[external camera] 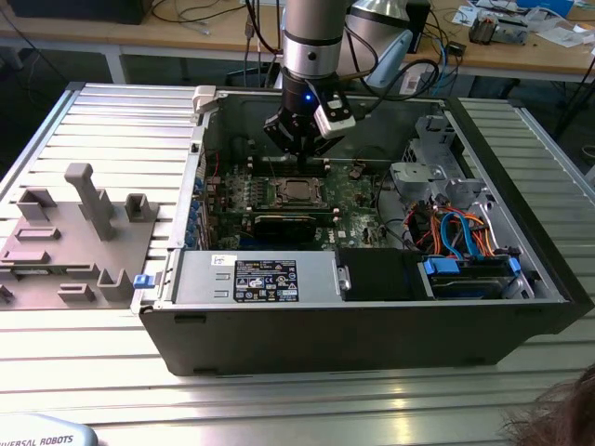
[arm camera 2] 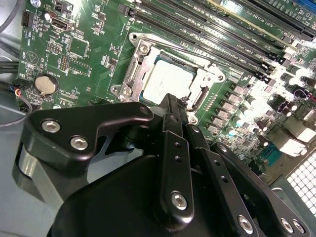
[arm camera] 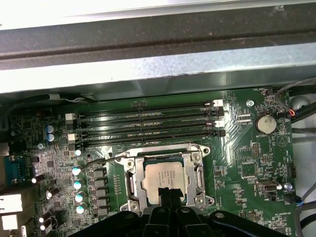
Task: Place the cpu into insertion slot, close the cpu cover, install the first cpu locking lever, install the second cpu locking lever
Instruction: 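Install the first cpu locking lever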
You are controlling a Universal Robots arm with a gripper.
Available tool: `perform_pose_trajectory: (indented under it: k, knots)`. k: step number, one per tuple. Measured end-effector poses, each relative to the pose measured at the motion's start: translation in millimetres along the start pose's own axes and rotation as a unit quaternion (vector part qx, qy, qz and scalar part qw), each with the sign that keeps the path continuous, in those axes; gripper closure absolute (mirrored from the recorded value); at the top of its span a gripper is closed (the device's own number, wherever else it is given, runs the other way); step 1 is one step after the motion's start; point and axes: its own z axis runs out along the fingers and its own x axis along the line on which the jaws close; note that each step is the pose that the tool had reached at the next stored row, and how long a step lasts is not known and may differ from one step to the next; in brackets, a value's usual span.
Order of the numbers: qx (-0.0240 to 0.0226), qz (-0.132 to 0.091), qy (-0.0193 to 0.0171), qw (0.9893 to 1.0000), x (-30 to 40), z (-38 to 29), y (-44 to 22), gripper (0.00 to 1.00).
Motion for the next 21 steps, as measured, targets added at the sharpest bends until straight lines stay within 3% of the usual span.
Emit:
perform_pose_trajectory:
  k: [21]
  knots:
    - [-0.0001, -0.008, -0.0003, 1.0, 0.0, 0.0, 0.0, 0.89]
